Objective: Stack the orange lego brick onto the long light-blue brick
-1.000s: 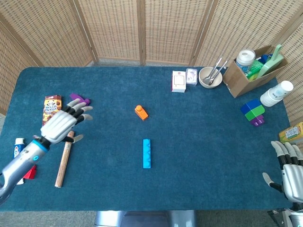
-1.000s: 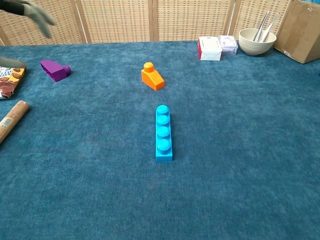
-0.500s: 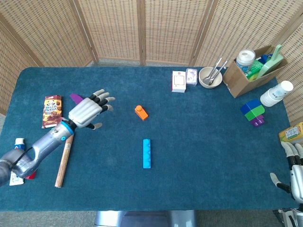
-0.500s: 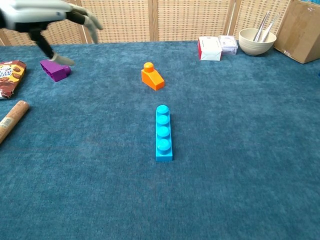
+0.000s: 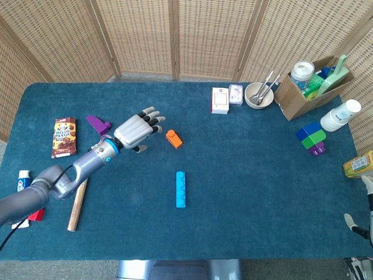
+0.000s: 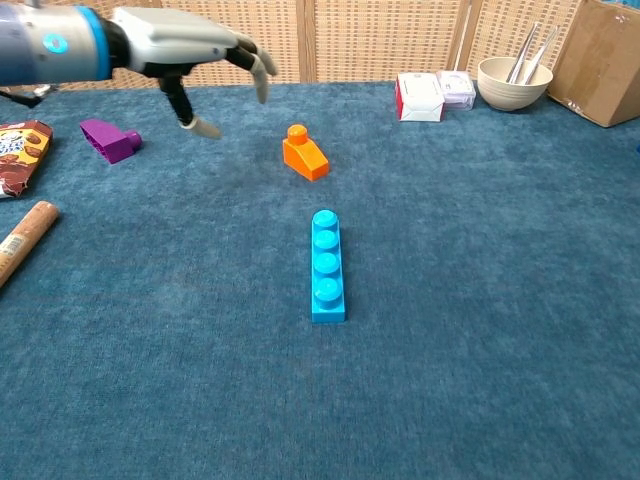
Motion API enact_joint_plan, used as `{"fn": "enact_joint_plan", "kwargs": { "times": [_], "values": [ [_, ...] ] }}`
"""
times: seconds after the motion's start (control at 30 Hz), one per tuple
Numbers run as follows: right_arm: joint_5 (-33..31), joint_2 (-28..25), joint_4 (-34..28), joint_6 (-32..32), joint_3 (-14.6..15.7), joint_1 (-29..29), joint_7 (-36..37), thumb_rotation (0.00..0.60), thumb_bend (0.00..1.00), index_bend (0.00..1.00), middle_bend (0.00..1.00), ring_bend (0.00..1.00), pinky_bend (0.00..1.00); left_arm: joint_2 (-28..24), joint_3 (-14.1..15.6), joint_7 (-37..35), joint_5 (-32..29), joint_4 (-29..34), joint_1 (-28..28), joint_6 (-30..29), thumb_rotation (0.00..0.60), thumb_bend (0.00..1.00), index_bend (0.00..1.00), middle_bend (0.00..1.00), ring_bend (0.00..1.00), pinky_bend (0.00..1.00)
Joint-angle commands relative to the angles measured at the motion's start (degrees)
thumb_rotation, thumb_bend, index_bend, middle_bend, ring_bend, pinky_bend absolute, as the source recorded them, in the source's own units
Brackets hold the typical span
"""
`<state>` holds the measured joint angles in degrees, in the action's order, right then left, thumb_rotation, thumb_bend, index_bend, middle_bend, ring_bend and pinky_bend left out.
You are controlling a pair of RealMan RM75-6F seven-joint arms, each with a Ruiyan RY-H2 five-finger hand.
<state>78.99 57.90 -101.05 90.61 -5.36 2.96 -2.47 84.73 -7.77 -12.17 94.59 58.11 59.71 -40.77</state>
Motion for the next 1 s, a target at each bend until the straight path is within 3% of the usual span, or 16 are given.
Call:
{"fn": "enact_joint_plan", "kwargs": {
  "times": [0.03, 0.63, 1.0],
  "values": [
    [-0.32, -0.06, 0.0, 0.18, -0.14, 0.19, -0.09, 0.596, 0.22, 0.08, 0.14, 0.0, 0.0, 2.9, 0.72, -0.99, -0.06, -3.86, 2.63, 1.57, 0.6, 0.32, 0.27, 0.1, 0.03, 0.0],
    [-2.29, 0.0, -0.14, 1.89, -0.92, 1.75, -1.13, 0.599, 0.22, 0.08, 0.14, 0.0, 0.0, 14.19, 4.42, -9.9, 0.03, -21.37, 11.26, 5.31, 0.6, 0.32, 0.26, 0.09, 0.01, 0.0],
    [-3.29, 0.5, -0.04, 1.92, -1.63, 1.74, -2.0, 0.599, 0.22, 0.08, 0.14, 0.0, 0.0, 17.88, 8.01, -16.19, 1.29, -28.08, 13.59, 5.94, 0.6, 0.32, 0.26, 0.09, 0.0, 0.0]
  ]
}}
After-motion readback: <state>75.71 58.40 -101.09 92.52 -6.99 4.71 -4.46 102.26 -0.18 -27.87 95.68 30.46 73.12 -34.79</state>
